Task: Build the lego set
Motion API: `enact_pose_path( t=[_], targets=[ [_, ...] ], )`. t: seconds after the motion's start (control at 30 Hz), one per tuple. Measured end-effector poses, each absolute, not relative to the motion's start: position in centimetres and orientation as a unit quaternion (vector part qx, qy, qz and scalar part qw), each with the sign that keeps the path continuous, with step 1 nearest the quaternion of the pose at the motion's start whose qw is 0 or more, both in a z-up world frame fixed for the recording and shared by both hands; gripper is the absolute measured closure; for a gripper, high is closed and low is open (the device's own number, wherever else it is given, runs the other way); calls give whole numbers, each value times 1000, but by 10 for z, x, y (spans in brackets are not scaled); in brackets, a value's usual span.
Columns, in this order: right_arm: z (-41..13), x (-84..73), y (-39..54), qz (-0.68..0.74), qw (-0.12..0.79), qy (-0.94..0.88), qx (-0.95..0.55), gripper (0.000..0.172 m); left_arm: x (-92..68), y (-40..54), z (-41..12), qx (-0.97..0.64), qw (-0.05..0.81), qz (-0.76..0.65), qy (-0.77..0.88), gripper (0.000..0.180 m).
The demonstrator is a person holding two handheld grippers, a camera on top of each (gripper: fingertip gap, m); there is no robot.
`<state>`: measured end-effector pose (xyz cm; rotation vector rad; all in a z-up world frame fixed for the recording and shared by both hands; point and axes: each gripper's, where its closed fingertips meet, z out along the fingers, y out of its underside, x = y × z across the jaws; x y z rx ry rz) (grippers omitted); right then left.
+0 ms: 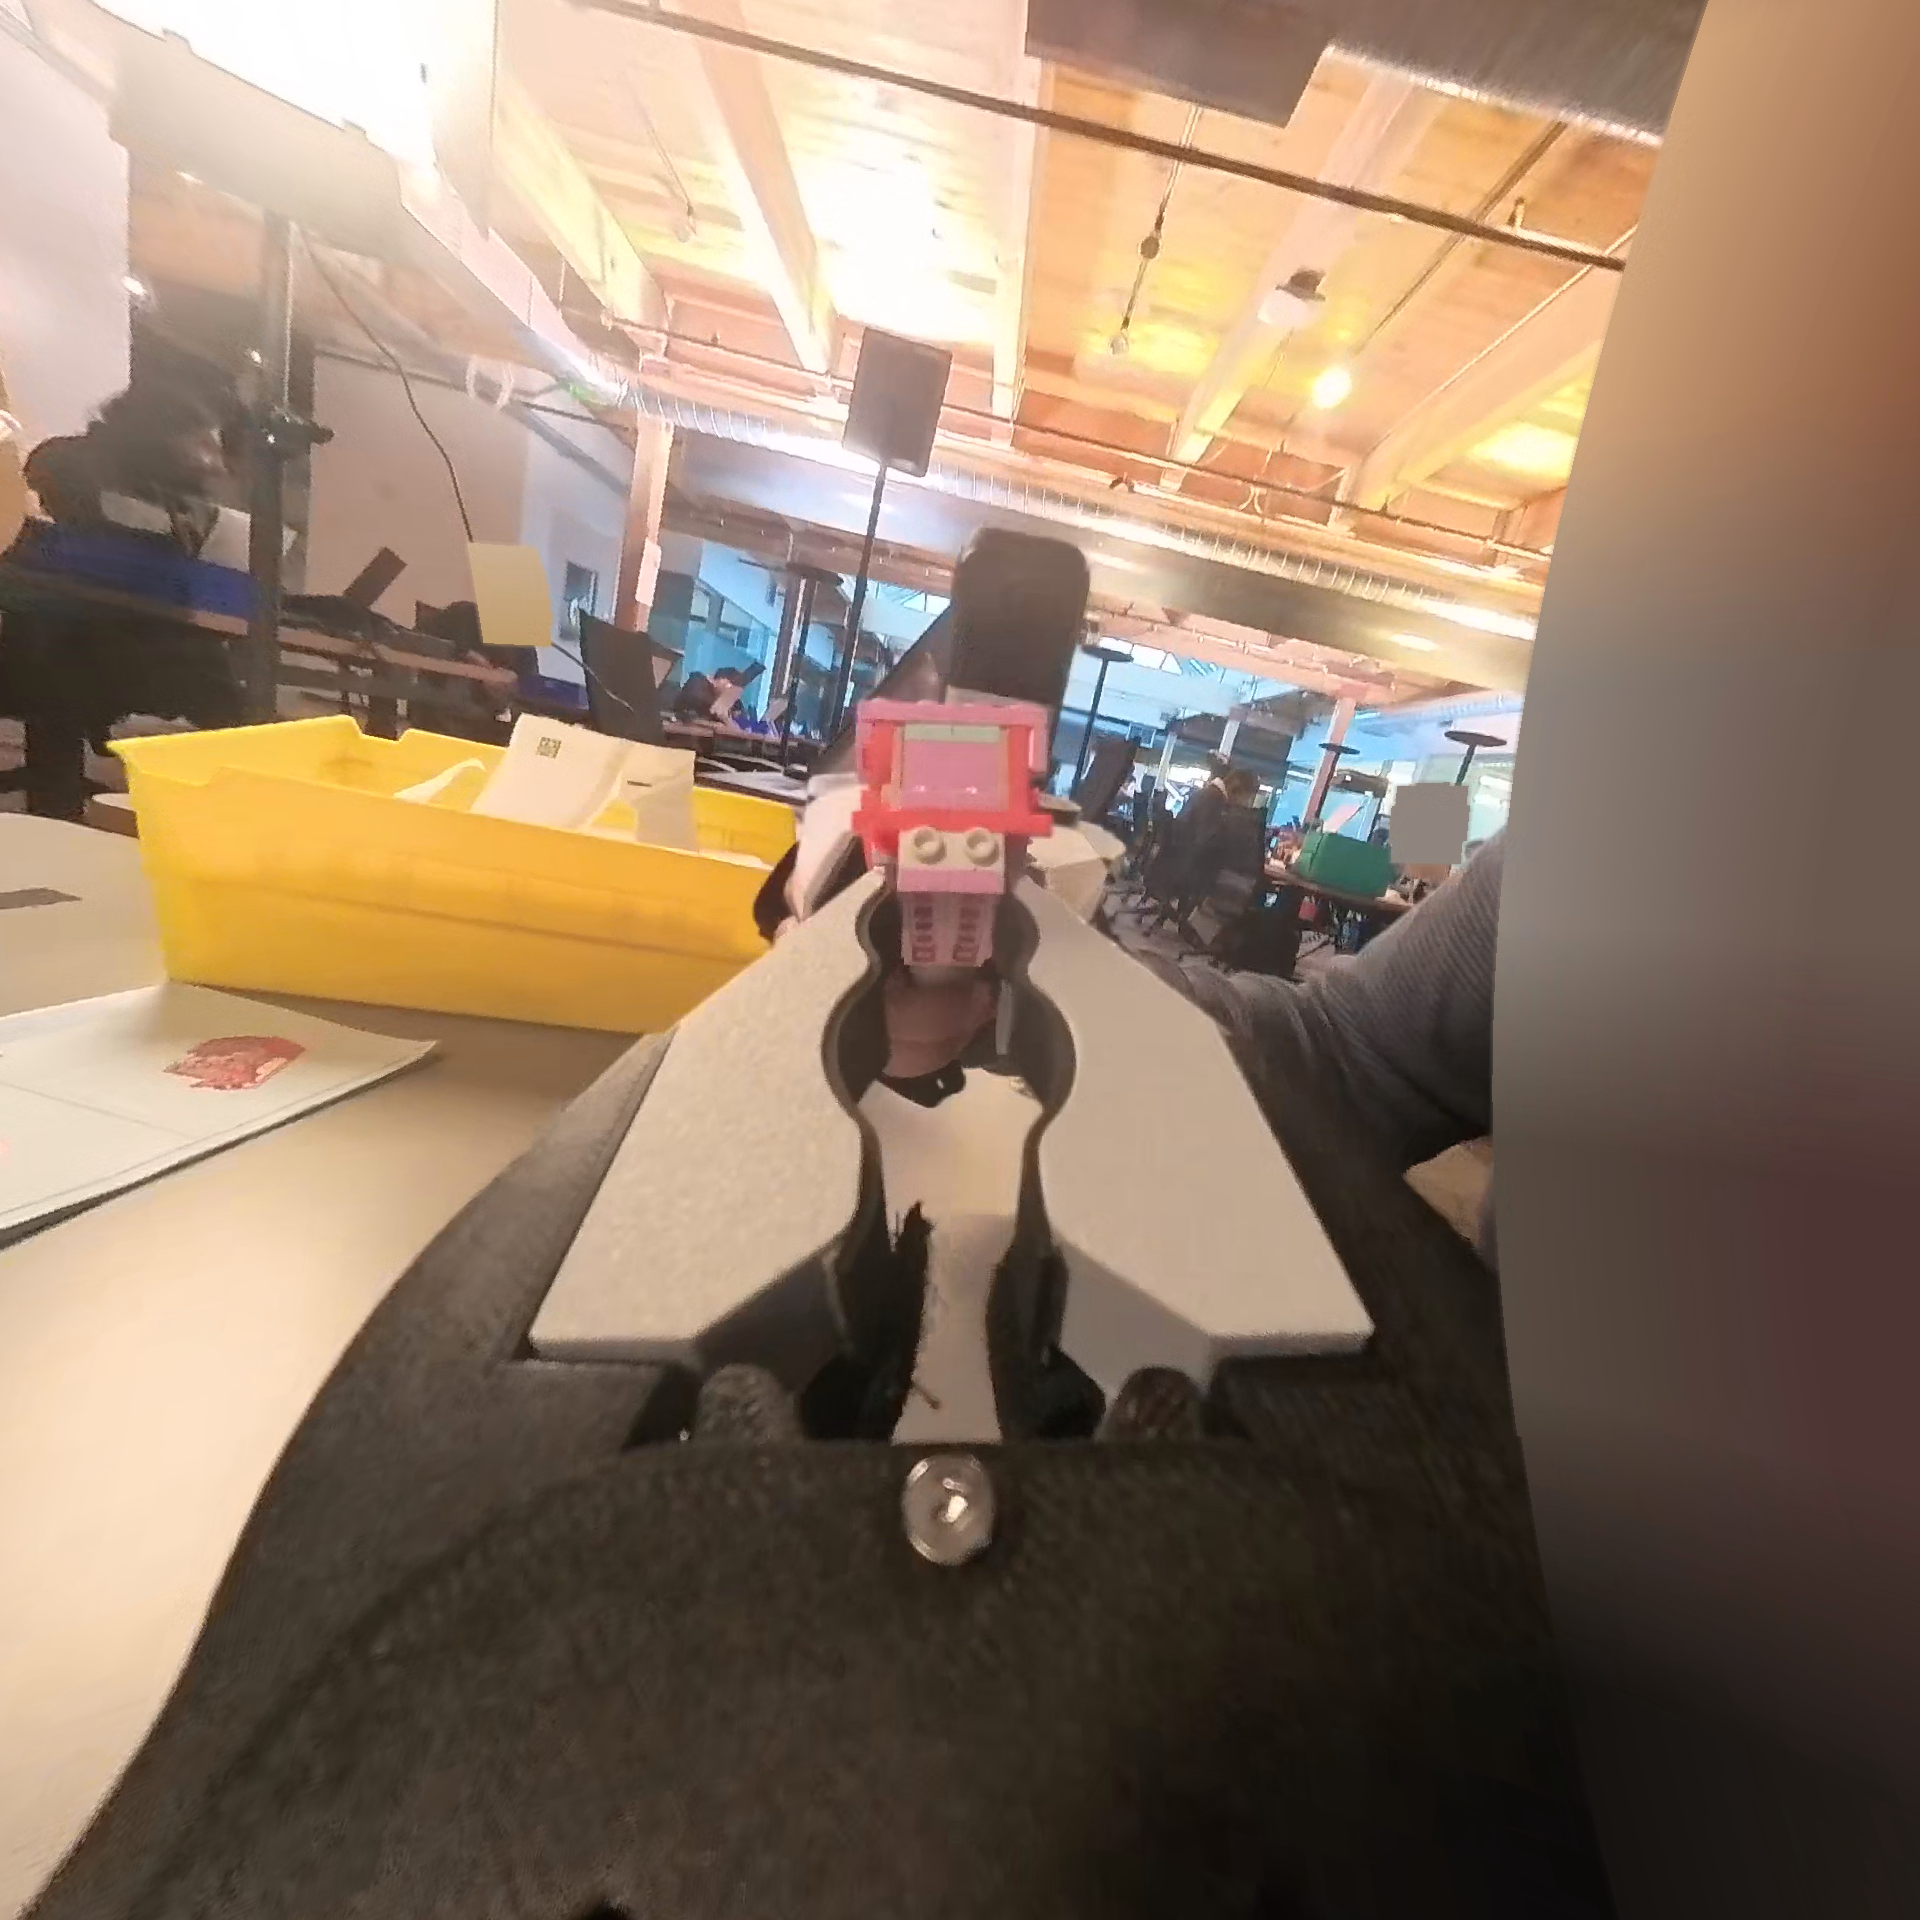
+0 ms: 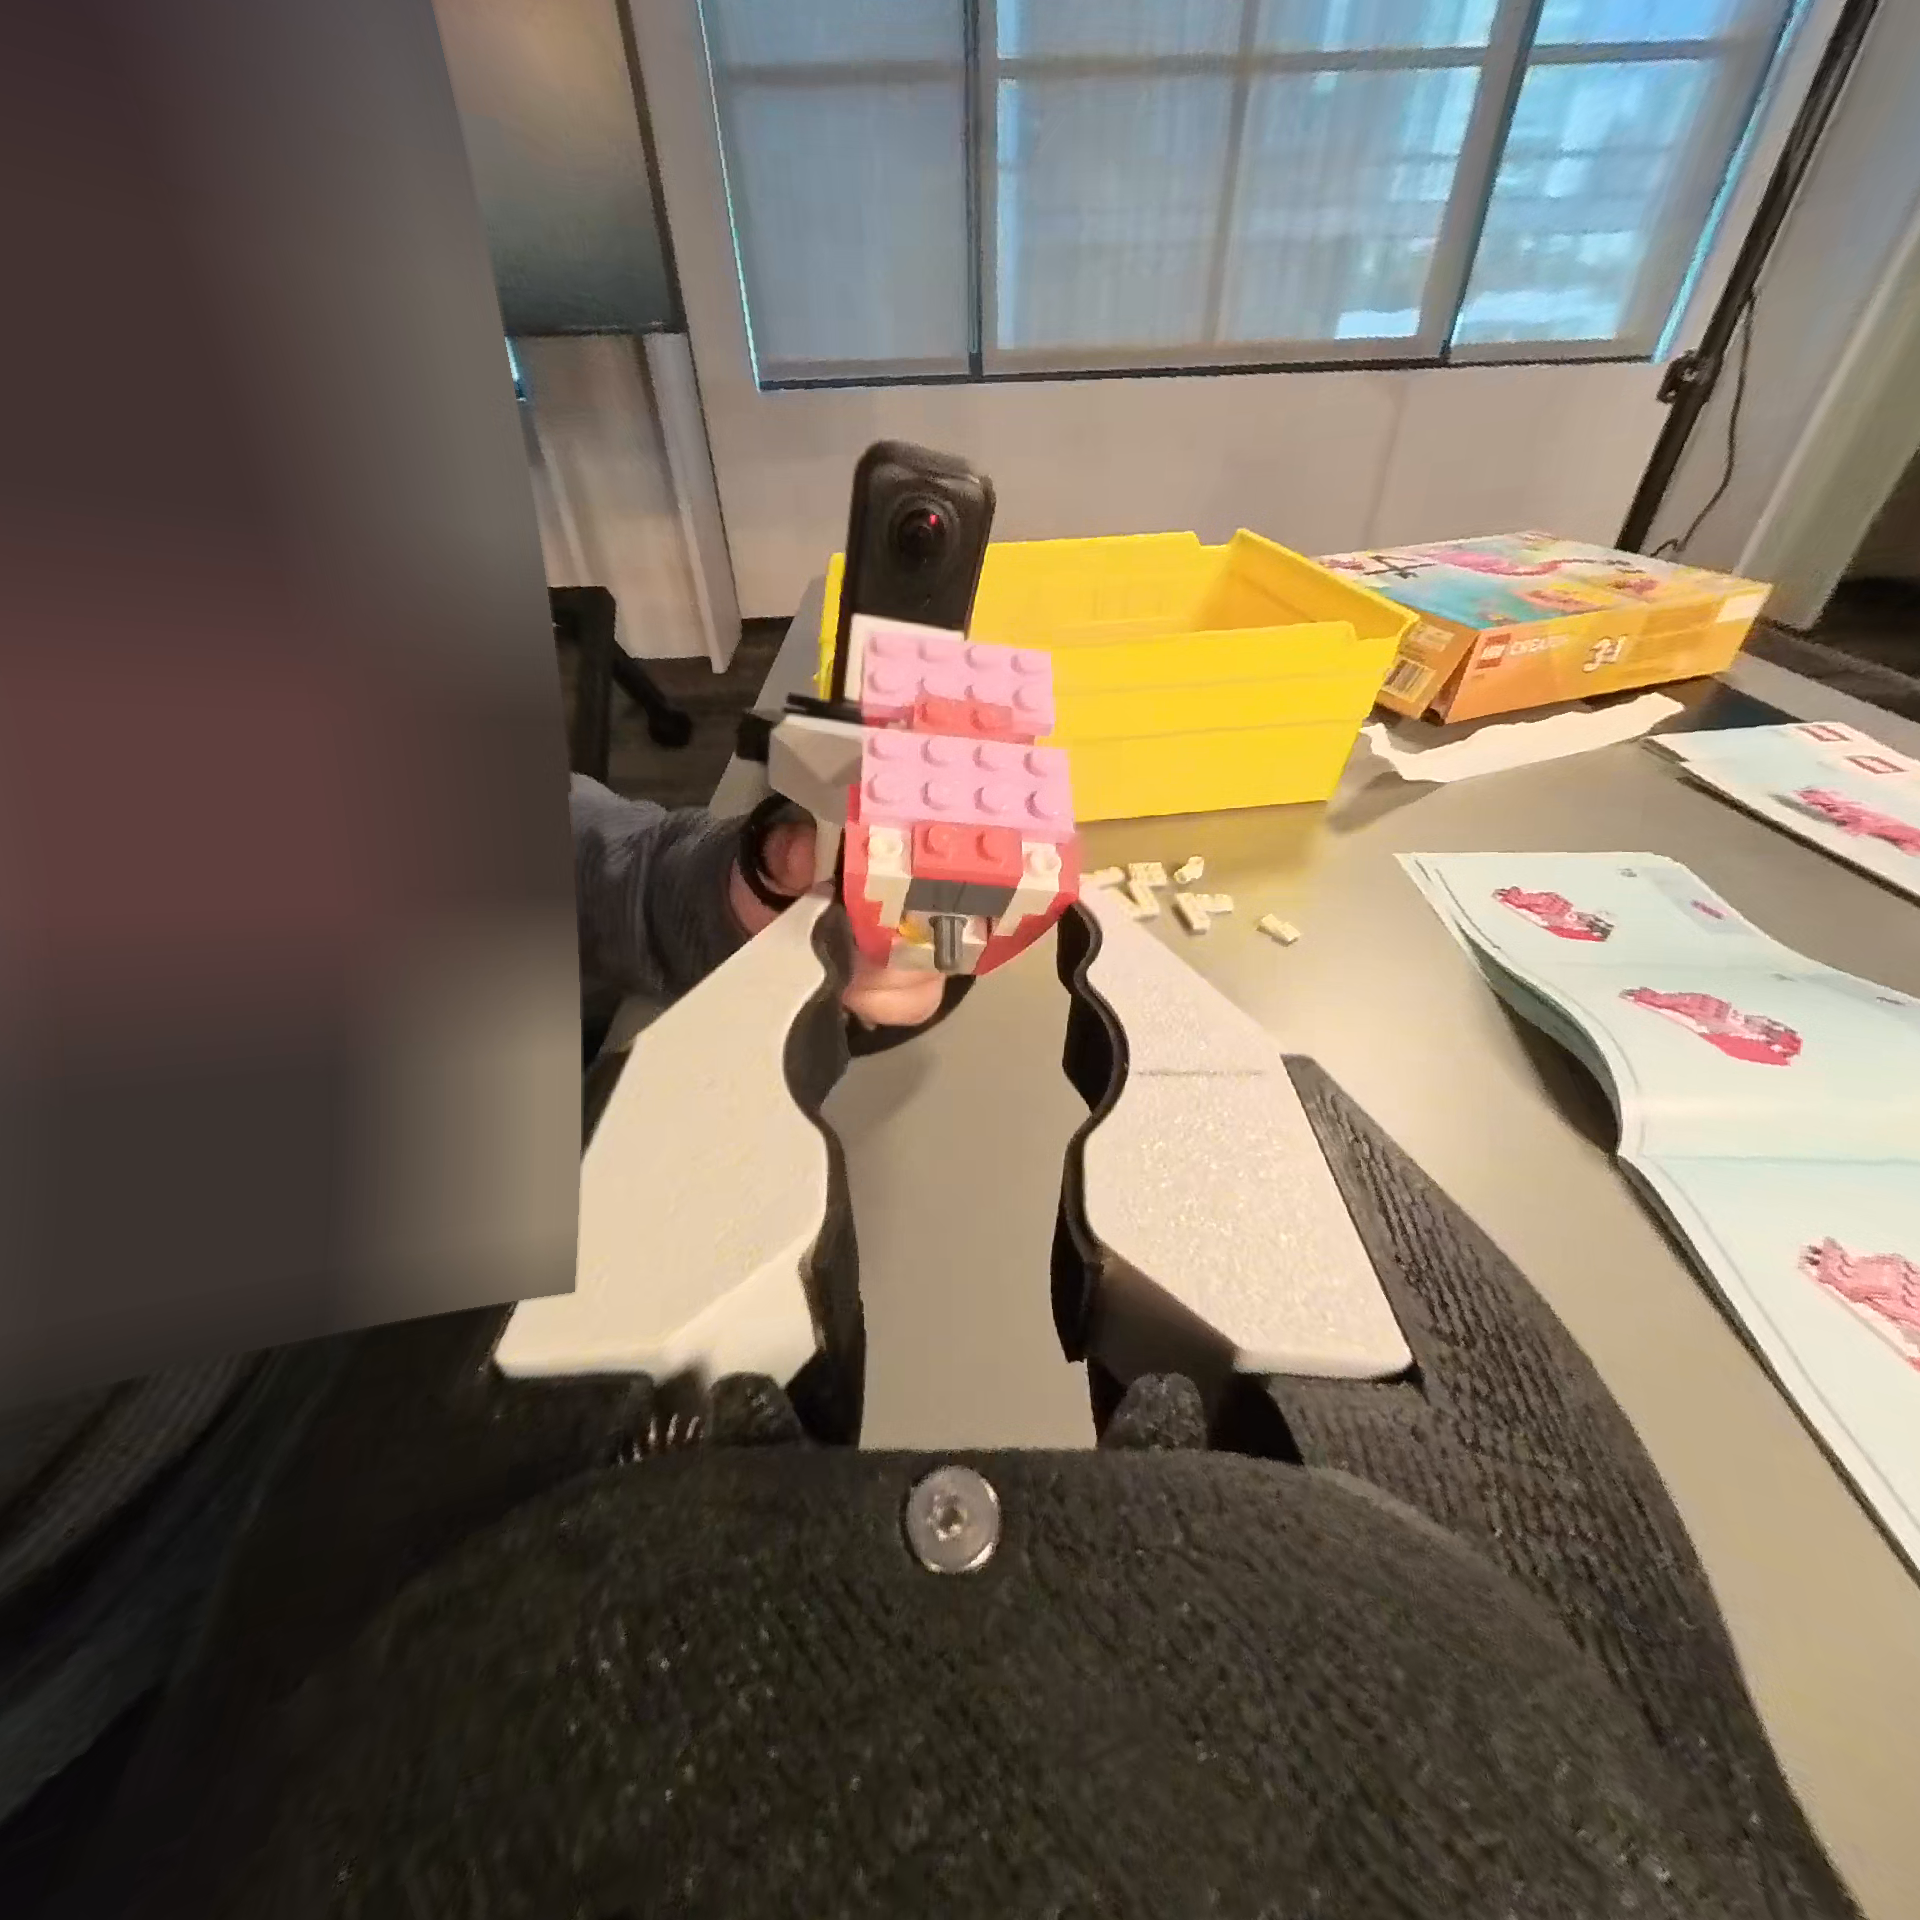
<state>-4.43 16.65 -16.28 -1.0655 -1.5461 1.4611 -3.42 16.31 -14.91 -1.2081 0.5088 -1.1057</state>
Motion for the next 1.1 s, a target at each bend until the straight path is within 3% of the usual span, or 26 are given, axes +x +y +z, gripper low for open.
enact_pose_path(
  t=[0.07,0.1,0.17,0.2,0.3,0.6,0.87,1.0,1.1],
  targets=[
    [-169,-41,170,564,368,-614,-412,134,-30,164,-154,-549,643,-482,230,161],
    [-173,-41,176,549,375,-621,-415,134,-28,165,-157,-559,637,-476,234,146],
    [-186,-40,193,505,390,-639,-428,135,-32,177,-164,-588,639,-447,214,93],
    [-195,-39,201,481,393,-651,-437,135,-37,182,-166,-600,642,-431,204,76],
    [-229,-38,217,409,373,-693,-461,135,-59,196,-169,-622,664,-381,166,54],
    [-285,-39,211,366,270,-757,-470,134,-95,203,-159,-607,708,-348,98,54],
    [-296,-35,220,348,260,-755,-492,132,-103,206,-161,-612,718,-324,79,62],
    [-288,-32,226,361,280,-738,-497,108,-106,208,-163,-615,723,-305,73,62],
    [-275,-28,229,385,314,-715,-491,103,-111,208,-161,-613,733,-288,68,63]
  ],
)
